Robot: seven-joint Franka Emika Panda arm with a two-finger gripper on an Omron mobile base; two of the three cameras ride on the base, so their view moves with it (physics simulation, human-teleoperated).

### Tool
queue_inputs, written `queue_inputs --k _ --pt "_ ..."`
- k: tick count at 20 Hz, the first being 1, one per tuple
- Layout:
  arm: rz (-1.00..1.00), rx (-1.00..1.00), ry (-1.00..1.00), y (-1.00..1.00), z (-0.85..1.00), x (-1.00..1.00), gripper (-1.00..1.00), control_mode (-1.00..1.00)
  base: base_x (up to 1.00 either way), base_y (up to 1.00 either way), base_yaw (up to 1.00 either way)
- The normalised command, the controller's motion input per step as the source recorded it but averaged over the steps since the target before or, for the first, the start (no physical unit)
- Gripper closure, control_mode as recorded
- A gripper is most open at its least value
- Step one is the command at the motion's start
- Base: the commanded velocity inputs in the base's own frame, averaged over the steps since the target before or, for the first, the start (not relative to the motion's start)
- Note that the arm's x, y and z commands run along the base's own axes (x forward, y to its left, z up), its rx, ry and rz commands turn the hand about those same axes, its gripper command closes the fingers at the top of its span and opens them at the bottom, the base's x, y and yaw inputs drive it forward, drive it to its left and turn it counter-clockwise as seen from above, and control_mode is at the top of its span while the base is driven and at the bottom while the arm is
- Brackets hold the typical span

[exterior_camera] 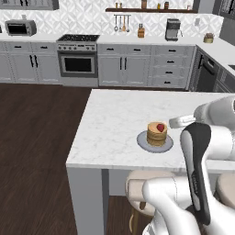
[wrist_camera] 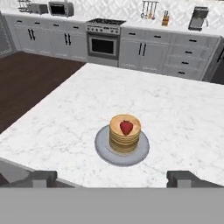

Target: Take the strawberry from the fridge and place it on top of the pancake, located on the dining counter.

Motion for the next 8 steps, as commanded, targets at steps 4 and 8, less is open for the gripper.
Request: queue_inputs --k 4,8 --pt "0.00 0.00 -0.11 0.03 0.97 -0.82 -1.00 -1.00 0.00 0.00 0.00" --pt "0.00 0.00 -0.08 0.00 0.96 -0.79 -1.00 -1.00 0.00 0.00 0.00"
